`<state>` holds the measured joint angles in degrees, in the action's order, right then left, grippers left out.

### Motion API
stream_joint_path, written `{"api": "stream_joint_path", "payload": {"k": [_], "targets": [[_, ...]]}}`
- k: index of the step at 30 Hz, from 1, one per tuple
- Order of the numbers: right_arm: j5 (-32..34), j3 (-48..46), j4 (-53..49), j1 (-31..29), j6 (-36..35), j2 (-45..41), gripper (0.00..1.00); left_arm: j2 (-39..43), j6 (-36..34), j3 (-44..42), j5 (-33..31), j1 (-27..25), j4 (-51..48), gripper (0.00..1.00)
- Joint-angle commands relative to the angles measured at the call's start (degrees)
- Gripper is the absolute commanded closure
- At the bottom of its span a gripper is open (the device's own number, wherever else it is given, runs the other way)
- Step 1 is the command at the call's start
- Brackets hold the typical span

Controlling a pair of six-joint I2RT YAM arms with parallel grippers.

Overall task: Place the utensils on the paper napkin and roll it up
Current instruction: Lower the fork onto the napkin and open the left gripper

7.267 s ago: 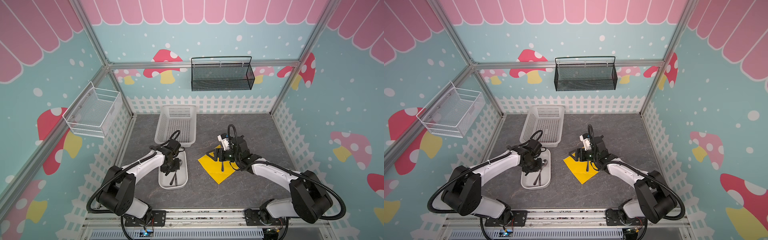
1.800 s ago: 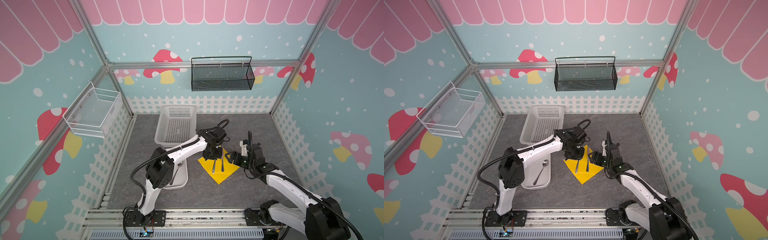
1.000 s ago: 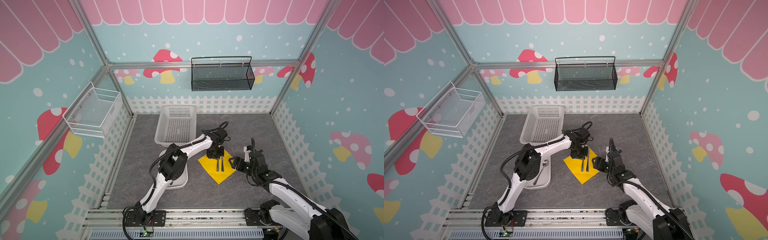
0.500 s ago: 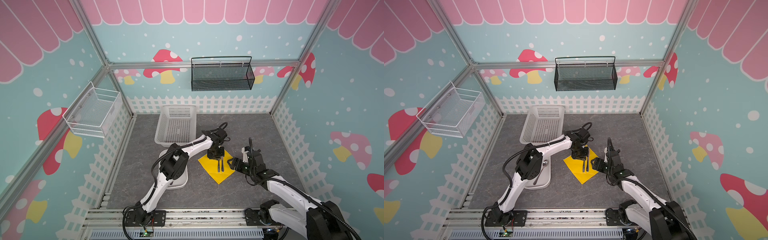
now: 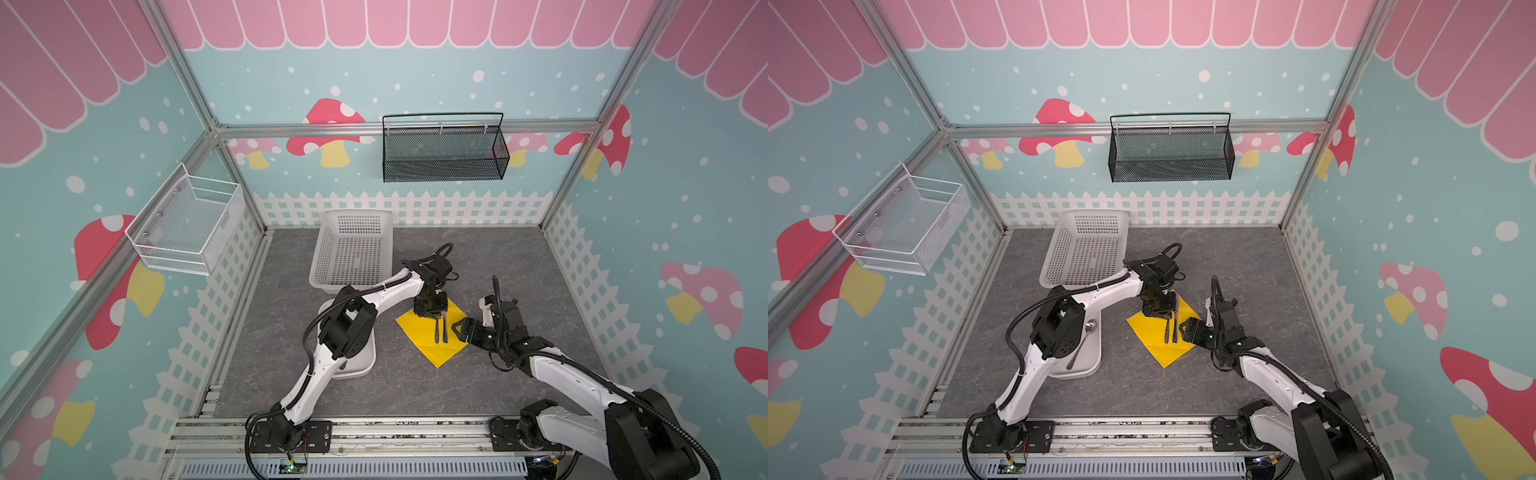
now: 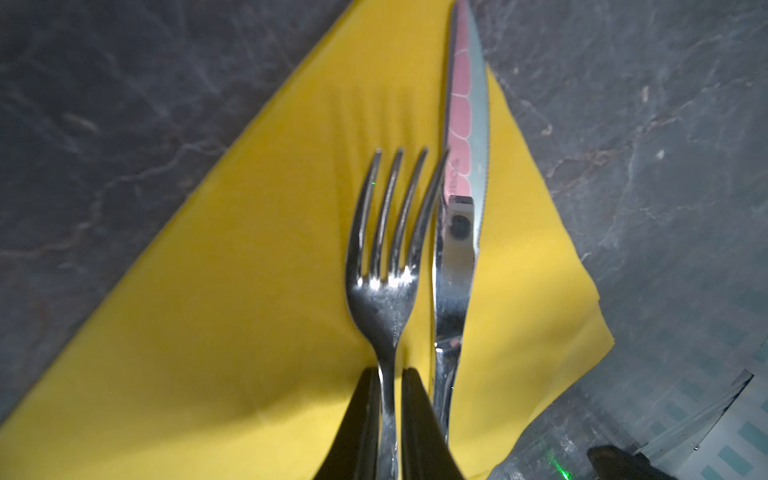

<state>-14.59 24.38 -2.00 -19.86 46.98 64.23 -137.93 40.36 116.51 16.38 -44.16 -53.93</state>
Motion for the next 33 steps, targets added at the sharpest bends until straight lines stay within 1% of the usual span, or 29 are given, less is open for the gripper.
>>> {"api": "stream_joint_path", "payload": {"k": [1,9,14,20,22,24,26,28,29,31,32,33], "targets": [[-1.7,2.24,0.86,0.27,-1.18,0.78,0.19,0.37,0.65,-0.75,0.75,0.22,1.21,0.84],[-3.42,2.93,0.86,0.29,-1.98,1.77,0.18,1.33,0.96,-1.35,1.36,0.22,1.99,0.82],[-3.58,3.04,1.3,0.26,-2.42,0.84,0.17,3.91,0.3,-1.81,1.29,0.05,2.17,0.79],[-1.95,2.55,2.87,0.25,-2.36,-3.42,0.17,10.84,-1.29,-4.46,-3.32,-0.31,2.73,0.74],[-0.73,1.16,4.46,0.26,-2.04,-5.47,0.17,13.39,-2.37,-6.47,-4.21,-0.4,4.14,0.74],[0.53,-0.54,5.99,0.26,-1.53,-7.39,0.16,16.39,-2.73,-9.27,-6.54,-0.62,5.46,0.74],[1.02,-1.86,7.27,0.26,-0.69,-9.32,0.15,20.24,-3.0,-13.42,-8.92,-0.75,7.89,0.68],[0.56,-2.17,7.43,0.26,0.65,-10.7,0.13,23.9,-2.9,-18.23,-9.11,-0.59,12.35,0.66],[-0.47,-2.2,7.98,0.26,0.78,-11.15,0.1,25.65,-2.34,-20.74,-8.28,-0.17,15.22,0.66],[-5.09,-1.83,10.23,0.26,-1.96,-11.58,0.04,28.68,-0.91,-24.83,-8.38,0.34,19.41,0.65],[-6.82,-1.31,10.89,0.26,-3.06,-11.56,0.01,29.93,-0.73,-26.31,-8.48,0.48,20.92,0.63],[-7.96,-0.89,11.15,0.26,-2.62,-11.41,0.0,30.94,-0.84,-27.54,-8.47,0.65,21.55,0.63]]}}
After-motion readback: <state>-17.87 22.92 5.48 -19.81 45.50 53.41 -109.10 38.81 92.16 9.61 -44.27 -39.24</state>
